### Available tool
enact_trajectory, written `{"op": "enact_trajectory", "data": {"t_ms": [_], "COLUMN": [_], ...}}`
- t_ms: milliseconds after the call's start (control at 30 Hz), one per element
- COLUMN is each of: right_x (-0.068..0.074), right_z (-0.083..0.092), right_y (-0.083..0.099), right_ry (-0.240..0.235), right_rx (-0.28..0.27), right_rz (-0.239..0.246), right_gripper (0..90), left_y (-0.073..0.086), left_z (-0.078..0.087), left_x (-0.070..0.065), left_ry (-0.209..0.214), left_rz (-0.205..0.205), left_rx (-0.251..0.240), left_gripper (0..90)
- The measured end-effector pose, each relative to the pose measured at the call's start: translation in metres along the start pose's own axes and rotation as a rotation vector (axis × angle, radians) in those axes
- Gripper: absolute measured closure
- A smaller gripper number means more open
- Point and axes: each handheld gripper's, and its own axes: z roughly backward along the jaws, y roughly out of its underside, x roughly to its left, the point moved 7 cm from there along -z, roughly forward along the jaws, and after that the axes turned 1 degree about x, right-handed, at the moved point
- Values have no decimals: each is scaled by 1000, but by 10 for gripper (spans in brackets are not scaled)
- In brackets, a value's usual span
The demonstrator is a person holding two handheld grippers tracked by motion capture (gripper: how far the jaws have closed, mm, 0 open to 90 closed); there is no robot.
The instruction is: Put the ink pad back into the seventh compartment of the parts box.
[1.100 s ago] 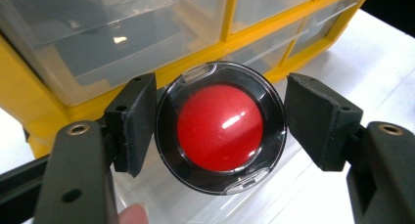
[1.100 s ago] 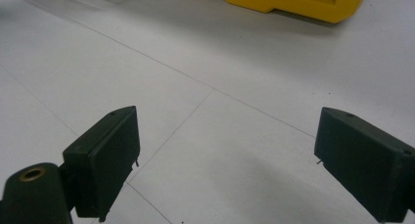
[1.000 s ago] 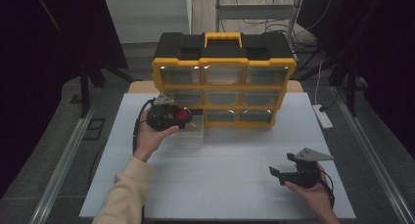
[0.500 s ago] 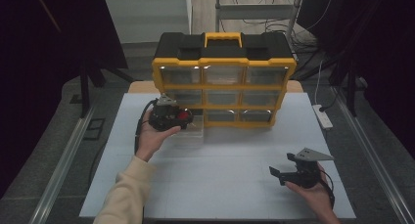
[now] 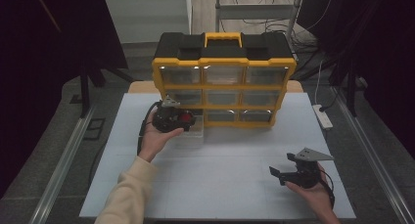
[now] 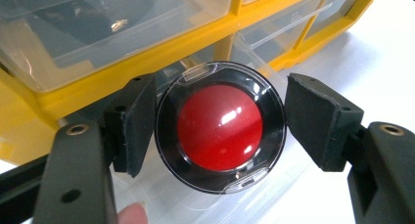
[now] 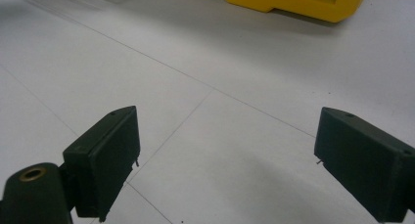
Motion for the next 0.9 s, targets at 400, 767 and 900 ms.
{"op": "enact_trajectory", "data": {"t_ms": [400, 767, 900], "right_x": [0, -1, -1], "right_z": [0, 1, 1], "right_y": [0, 0, -1], "right_ry": [-2, -7, -16], "right_rx": [-1, -6, -10], "right_rz": [2, -10, -14], "right_gripper": [99, 99, 99], "left_y": [-1, -1, 0], "left_z": [0, 7, 13], "left_x": [-3, -10, -15], "left_ry": [40, 91, 107], "left_rz": [13, 12, 11], "left_rx": [-16, -26, -43], "left_gripper": [139, 131, 139]}}
